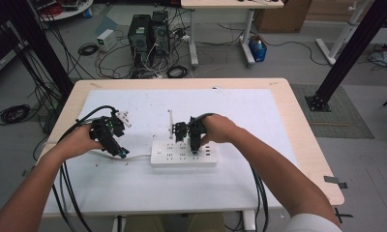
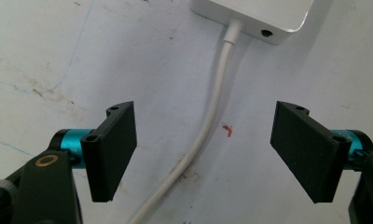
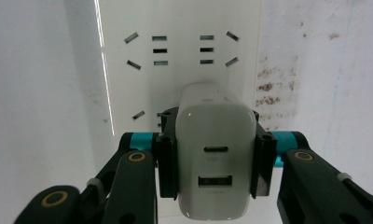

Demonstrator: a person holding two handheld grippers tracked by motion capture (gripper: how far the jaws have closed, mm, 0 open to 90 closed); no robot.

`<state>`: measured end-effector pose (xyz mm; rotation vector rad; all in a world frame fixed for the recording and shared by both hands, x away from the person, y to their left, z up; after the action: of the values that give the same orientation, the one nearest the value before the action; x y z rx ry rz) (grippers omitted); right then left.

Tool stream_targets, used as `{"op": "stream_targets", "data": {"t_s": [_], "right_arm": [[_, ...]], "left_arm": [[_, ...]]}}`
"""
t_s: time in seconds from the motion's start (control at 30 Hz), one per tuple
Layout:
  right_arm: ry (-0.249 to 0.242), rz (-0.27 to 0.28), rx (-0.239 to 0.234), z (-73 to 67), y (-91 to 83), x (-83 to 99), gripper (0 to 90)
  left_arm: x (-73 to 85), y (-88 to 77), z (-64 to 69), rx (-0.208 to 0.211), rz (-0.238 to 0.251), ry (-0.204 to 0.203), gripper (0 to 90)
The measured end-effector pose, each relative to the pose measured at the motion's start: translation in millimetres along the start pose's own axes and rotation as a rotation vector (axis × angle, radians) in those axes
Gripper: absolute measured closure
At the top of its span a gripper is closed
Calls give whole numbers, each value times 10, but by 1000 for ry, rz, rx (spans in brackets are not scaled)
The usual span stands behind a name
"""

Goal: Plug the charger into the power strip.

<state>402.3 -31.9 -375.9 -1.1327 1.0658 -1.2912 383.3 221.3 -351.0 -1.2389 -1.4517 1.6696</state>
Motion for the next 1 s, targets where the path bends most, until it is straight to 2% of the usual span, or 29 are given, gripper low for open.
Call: {"op": "stream_targets", "data": {"t_s": [0.03,0.07,0.13,0.2,0.23,0.27,0.37,0.4,0.5,0.53,0.6,0.63,0.7,0.73,0.87,1.0], "right_arm": [[1,10,6,-4,5,7,627],[4,9,-1,6,8,6,626],[48,7,-46,48,7,11,626],[78,42,-111,150,26,52,626],[79,43,-124,169,31,52,627],[83,43,-133,181,33,53,627],[83,54,-138,188,40,67,627],[70,55,-135,187,45,66,628],[36,41,-82,112,43,45,628],[25,34,-61,80,43,36,628],[1,21,-28,40,48,14,628],[1,21,-28,40,48,14,628],[1,18,-36,53,58,8,628],[27,16,-53,69,55,11,628],[51,48,-125,174,74,51,628],[76,64,-150,201,87,71,627]], "left_arm": [[6,-13,-5,-7,-13,12,228],[13,-14,-2,-3,-6,6,228],[33,-30,-1,-6,-8,1,228],[50,-32,5,-5,8,-13,228],[55,-39,-2,-5,-2,-5,228],[58,-32,4,-3,4,-16,228],[57,-33,9,-3,7,-17,228],[56,-38,5,-5,3,-10,228],[55,-41,10,-5,4,-7,228],[56,-35,18,-4,14,-19,228],[60,-38,6,-5,5,-9,228],[60,-38,6,-5,5,-9,228],[60,-30,0,-4,6,-16,228],[59,-30,2,-5,10,-19,228],[64,-30,18,-1,11,-17,228],[73,-38,34,-2,19,-30,228]]}}
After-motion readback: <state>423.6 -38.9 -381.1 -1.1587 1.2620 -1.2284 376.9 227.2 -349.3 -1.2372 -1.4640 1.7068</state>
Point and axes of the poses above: each handheld gripper's, and its own axes: y roughly forward along the jaws, x roughly out of its underside, z roughly to its right, the point moved 1 cm from there along y, roughly forward along the jaws, and after that the axes turned 3 degrees about -z, right-handed, at the moved point
